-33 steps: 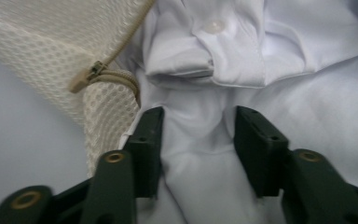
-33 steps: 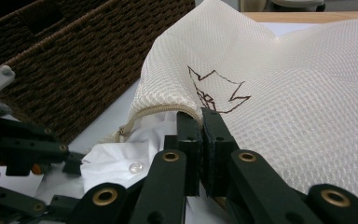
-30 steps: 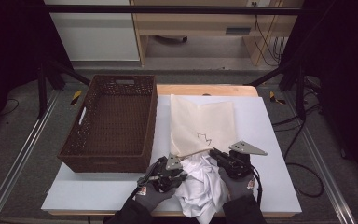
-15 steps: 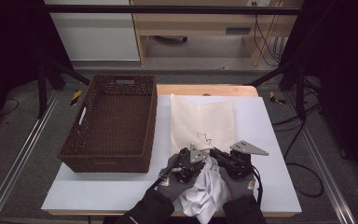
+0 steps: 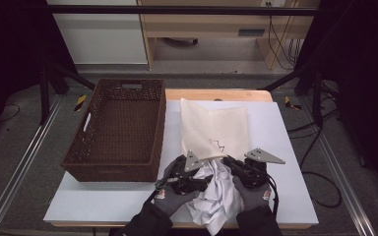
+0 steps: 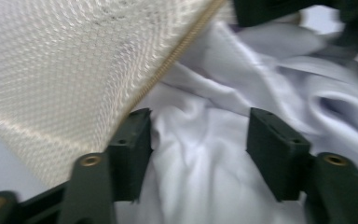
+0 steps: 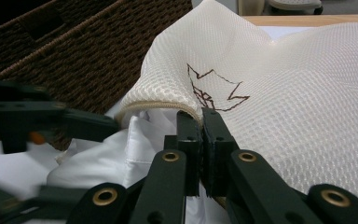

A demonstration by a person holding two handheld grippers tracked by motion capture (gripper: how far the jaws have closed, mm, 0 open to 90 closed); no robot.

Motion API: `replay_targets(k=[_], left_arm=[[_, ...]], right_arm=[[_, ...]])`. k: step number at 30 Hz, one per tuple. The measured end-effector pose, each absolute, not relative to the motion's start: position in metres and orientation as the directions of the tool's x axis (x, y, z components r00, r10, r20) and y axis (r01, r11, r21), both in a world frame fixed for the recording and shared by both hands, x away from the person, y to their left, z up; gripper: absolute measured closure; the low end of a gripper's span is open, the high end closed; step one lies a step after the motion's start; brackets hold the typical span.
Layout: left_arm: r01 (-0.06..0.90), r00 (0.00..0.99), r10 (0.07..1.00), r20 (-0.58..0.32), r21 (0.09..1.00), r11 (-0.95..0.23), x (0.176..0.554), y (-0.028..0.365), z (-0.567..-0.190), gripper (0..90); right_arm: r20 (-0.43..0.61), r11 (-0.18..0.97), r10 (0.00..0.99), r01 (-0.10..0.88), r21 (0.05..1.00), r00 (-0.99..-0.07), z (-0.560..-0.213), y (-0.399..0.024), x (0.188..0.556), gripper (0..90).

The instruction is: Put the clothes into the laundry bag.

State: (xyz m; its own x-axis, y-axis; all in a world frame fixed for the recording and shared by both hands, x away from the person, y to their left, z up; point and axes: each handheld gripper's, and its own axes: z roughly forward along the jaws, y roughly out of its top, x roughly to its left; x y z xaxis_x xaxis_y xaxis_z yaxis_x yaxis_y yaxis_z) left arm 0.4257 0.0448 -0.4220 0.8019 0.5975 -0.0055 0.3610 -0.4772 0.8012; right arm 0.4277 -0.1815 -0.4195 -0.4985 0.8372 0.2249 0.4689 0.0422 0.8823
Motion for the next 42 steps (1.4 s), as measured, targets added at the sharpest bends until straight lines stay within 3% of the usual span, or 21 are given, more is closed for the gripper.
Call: replay_targets(k=[5,10,14,18,20,23,29,32,38,42], left_arm=[[0.355,0.829,0.559,-0.016,0.787,-0.505,0.404,0.052,-0.433,26.9],[0.378,0.827,0.562,-0.018,0.756,-0.534,0.409,0.038,-0.458,28.4],[0.382,0.822,0.569,0.023,0.719,-0.581,0.415,0.027,-0.462,45.6],[0.368,0.831,0.553,0.067,0.679,-0.635,0.417,0.02,-0.454,72.7],[0.358,0.833,0.548,0.073,0.684,-0.635,0.419,0.02,-0.447,78.9],[0.359,0.821,0.565,0.074,0.703,-0.614,0.425,0.019,-0.436,80.3],[0.377,0.761,0.631,0.148,0.691,-0.617,0.452,0.007,-0.446,79.6],[0.403,0.749,0.656,0.088,0.726,-0.558,0.46,0.012,-0.452,75.5],[0.381,0.789,0.615,-0.008,0.791,-0.479,0.443,0.038,-0.438,48.1],[0.336,0.817,0.576,0.006,0.807,-0.485,0.42,0.049,-0.427,36.3]], right_arm=[[0.225,0.045,0.837,0.472,0.88,-0.499,-0.42,-0.181,0.428,87.6],[0.226,0.047,0.836,0.474,0.879,-0.501,-0.42,-0.18,0.428,87.7],[0.223,0.052,0.835,0.476,0.878,-0.503,-0.421,-0.179,0.429,87.8],[0.227,0.05,0.833,0.476,0.878,-0.505,-0.421,-0.18,0.43,87.9],[0.228,0.049,0.833,0.476,0.878,-0.505,-0.421,-0.18,0.43,87.9],[0.23,0.045,0.833,0.476,0.878,-0.503,-0.42,-0.18,0.43,87.9],[0.226,0.044,0.825,0.457,0.888,-0.518,-0.414,-0.179,0.426,88.0],[0.21,0.058,0.828,0.453,0.89,-0.52,-0.411,-0.177,0.424,88.0],[0.227,0.043,0.837,0.474,0.88,-0.498,-0.42,-0.182,0.429,87.8],[0.218,0.05,0.84,0.472,0.88,-0.497,-0.42,-0.18,0.429,87.8]])
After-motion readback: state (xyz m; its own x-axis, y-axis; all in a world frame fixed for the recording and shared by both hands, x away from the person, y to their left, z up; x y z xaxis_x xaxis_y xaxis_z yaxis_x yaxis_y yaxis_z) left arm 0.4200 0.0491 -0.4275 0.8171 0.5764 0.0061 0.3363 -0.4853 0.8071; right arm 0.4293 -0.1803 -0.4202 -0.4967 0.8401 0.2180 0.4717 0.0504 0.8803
